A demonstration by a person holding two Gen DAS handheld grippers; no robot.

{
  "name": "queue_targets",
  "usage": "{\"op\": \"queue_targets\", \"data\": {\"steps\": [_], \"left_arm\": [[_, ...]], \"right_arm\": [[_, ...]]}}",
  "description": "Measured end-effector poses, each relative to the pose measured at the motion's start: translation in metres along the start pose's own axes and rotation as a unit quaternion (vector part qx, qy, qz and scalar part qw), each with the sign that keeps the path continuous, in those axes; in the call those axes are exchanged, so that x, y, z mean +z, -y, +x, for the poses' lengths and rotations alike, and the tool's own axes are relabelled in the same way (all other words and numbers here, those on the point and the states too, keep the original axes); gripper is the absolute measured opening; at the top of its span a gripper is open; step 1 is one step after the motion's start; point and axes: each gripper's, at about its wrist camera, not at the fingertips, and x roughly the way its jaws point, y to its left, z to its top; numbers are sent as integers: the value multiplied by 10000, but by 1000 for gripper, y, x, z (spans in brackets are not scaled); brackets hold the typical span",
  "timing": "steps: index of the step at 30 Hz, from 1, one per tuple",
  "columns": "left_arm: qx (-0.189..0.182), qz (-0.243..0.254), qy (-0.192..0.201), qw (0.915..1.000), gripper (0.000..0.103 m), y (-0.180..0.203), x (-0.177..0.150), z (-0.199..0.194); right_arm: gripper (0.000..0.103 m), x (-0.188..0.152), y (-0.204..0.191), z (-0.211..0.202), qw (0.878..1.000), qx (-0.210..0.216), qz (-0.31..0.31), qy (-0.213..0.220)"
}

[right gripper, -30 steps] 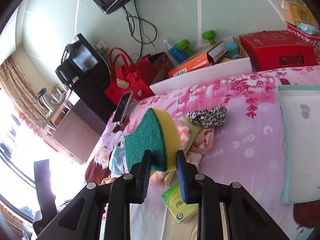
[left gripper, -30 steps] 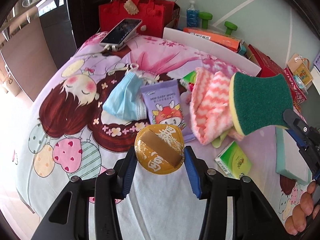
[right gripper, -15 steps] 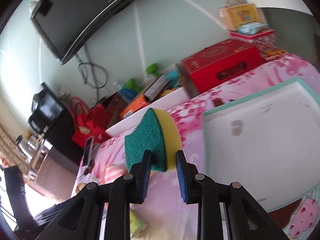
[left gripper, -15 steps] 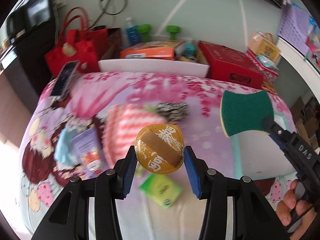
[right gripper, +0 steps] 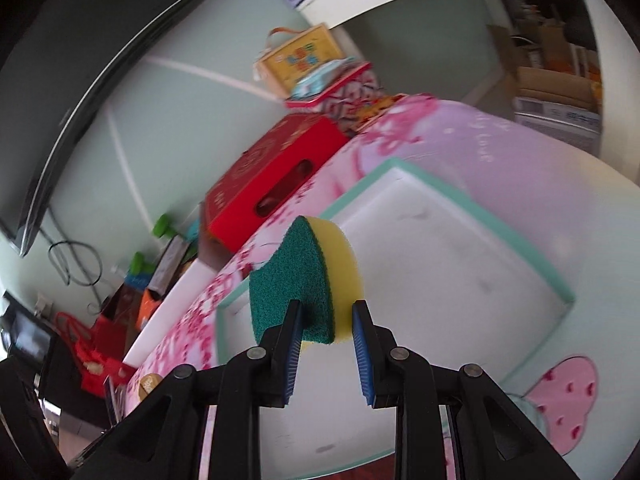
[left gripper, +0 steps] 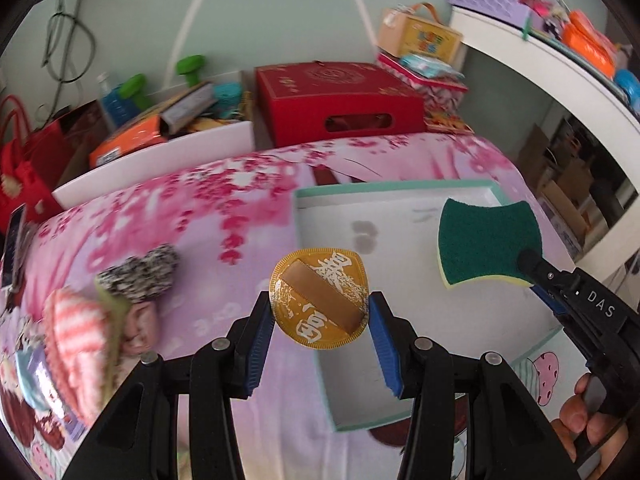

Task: Organize soft objects
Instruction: 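Carry the sponge and packet to the white tray and release both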

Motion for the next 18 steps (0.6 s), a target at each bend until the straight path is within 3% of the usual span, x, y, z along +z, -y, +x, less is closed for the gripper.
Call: {"op": "queue_targets", "data": {"steps": [9, 10, 13, 18], "left_arm": [[-166, 324, -152, 9992, 51, 32, 9, 27], [-141, 326, -147, 9993, 53, 32, 9, 27], [-116, 214, -129, 9996, 75, 25, 8, 24], [-106, 74, 2, 9999, 78, 15, 10, 16]], "right_arm": [[29, 10, 20, -8, 9978, -647, 11, 120], [29, 10, 20, -8, 9974, -705, -17, 115], [31, 11, 17, -7, 9959, -891, -136, 48], [56, 11, 13, -9, 9926, -1166, -349, 5]]}}
